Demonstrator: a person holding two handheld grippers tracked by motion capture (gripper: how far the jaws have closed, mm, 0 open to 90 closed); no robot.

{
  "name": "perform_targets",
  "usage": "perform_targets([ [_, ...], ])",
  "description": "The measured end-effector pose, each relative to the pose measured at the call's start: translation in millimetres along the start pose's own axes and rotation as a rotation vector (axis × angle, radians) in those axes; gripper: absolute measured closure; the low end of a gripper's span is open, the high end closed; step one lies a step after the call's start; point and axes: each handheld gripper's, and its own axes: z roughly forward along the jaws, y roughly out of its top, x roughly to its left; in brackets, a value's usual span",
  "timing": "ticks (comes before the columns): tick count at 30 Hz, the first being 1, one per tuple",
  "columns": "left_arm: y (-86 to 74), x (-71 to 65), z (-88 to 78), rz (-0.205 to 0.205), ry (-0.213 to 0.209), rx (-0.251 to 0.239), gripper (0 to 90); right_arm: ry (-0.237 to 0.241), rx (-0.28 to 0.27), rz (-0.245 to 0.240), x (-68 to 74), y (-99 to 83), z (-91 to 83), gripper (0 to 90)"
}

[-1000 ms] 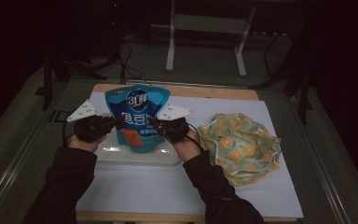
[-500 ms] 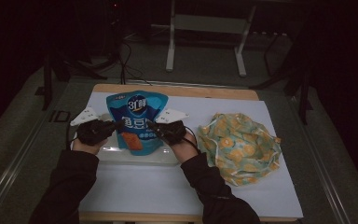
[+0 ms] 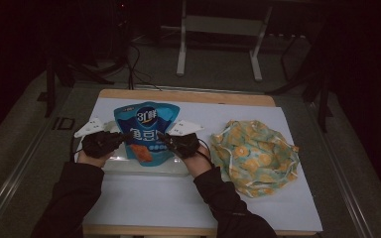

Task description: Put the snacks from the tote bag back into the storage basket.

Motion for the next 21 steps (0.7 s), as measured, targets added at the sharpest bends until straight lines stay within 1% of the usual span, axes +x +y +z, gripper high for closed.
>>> perform_targets([
  [5, -1.3, -1.1, -0.9, -0.003, -0.003, -0.005, 86.5, -0.002, 0.007, -0.001, 1.2, 0.0, -1.2, 88.3],
  [7, -1.2, -1.1, -1.0, -0.002, -0.003, -0.003, 84.8, -0.005, 0.008, -0.004, 1.5, 0.1, -1.3, 87.4],
  [8, -0.8, -1.5, -1.3, -0.008, 0.000, -0.004, 84.8, -0.004, 0.011, -0.004, 1.2, 0.5, -1.6, 86.5],
  [9, -0.8, -1.9, -1.5, -0.003, 0.005, -0.004, 81.0, 0.002, 0.011, 0.000, 0.3, 1.0, -3.0, 83.9],
  [11, -0.5, -2.6, -2.0, 0.002, 0.006, 0.000, 77.5, 0.011, -0.002, 0.009, -1.2, 2.5, -5.9, 76.6],
  [14, 1.2, -2.5, -5.2, 0.002, 0.009, -0.007, 70.0, 0.025, 0.001, 0.003, -1.7, 6.6, -8.9, 67.7],
  [16, 2.3, -1.4, -7.7, -0.012, 0.000, -0.007, 62.8, 0.040, 0.012, -0.004, -1.8, 8.3, -9.4, 62.4],
  [17, 2.6, -1.8, -9.0, -0.005, 0.009, -0.005, 62.3, 0.039, 0.015, -0.005, -2.0, 8.6, -9.7, 58.2],
  [18, 2.9, -1.8, -10.3, -0.006, 0.005, -0.006, 61.7, 0.042, 0.020, 0.001, -2.7, 8.7, -10.1, 55.6],
  [19, 3.1, -1.8, -11.4, -0.010, 0.005, -0.005, 58.6, 0.050, 0.026, 0.008, -3.5, 8.4, -10.2, 53.4],
  [21, 3.2, -2.5, -13.5, -0.006, 0.000, -0.002, 58.2, 0.046, 0.025, 0.015, -4.9, 7.1, -11.4, 49.6],
])
